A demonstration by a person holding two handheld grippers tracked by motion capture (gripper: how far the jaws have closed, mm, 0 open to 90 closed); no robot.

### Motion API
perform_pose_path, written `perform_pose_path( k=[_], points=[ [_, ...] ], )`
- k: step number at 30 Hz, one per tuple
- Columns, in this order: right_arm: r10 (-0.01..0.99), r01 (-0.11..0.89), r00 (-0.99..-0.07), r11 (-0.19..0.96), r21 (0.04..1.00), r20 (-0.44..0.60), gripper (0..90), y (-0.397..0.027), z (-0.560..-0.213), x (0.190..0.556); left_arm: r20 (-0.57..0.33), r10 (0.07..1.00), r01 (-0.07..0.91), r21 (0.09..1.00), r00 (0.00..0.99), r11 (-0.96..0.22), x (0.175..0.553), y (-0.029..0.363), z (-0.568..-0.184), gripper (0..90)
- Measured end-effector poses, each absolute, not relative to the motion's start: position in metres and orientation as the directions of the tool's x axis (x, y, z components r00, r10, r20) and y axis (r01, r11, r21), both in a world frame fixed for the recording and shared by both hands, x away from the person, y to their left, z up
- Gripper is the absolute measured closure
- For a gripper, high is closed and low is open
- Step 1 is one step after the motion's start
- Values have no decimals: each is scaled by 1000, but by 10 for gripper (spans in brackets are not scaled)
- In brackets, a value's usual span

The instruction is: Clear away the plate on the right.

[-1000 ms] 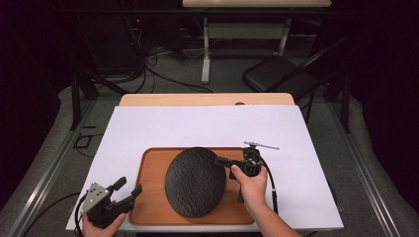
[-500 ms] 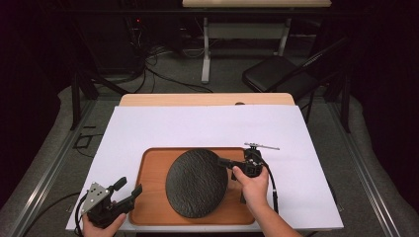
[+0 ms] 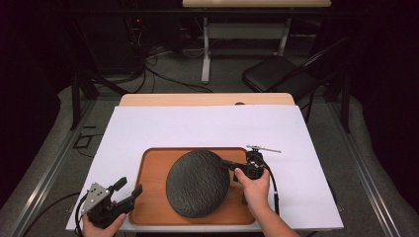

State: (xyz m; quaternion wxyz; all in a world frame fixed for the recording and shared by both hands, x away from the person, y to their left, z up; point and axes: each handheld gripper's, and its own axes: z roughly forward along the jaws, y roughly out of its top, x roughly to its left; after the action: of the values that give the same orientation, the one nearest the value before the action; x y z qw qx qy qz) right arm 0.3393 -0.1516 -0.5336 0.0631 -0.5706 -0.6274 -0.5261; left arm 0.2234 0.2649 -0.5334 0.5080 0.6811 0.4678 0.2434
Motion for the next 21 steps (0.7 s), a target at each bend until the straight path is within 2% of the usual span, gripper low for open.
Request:
perform_pose_path(
  k=[10,18,21],
  points=[
    [695,804,-297,-188,564,655,810,-159,-553,338,-138,884,392,918,446,-55,224,264,-534,347],
    [736,805,-304,-140,576,604,769,-157,-558,337,-138,885,390,919,446,-53,224,265,-534,347],
    [744,812,-305,-122,570,594,722,-156,-559,337,-137,884,390,919,447,-54,224,265,-534,347]
  ],
)
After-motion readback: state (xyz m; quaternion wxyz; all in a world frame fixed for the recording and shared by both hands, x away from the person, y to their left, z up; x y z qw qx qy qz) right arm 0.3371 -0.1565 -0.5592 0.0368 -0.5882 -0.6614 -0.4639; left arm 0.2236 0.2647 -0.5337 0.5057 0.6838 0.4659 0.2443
